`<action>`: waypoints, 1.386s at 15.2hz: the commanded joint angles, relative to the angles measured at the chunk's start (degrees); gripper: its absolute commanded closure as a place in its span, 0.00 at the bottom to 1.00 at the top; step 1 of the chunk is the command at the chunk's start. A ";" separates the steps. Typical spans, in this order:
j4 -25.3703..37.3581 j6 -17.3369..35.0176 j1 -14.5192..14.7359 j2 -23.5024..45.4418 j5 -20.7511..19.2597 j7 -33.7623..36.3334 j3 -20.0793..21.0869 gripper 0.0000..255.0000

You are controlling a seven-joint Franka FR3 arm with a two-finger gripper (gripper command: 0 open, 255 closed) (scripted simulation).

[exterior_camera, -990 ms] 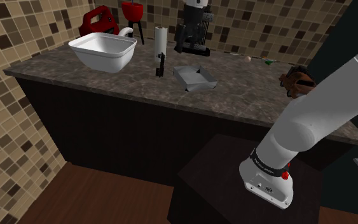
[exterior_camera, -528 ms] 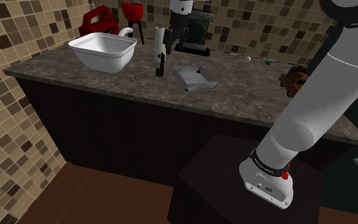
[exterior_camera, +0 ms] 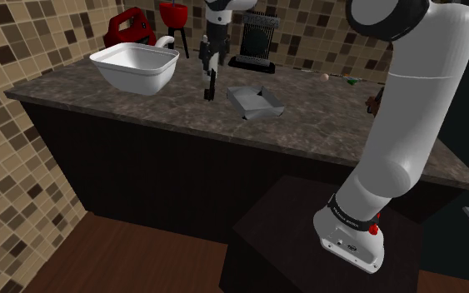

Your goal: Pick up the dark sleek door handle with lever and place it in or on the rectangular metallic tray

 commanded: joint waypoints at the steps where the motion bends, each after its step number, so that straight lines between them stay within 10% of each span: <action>1: 4.05 -0.70 -0.19 3.26 -0.18 -0.48 -0.15 0.00; 16: 0.13 4.52 -0.23 4.56 -0.21 -0.45 -0.17 0.00; 17: 0.13 4.52 -0.23 4.56 -0.21 -0.45 -0.17 1.00; 21: 0.15 4.51 -0.23 4.57 -0.21 -0.44 -0.17 1.00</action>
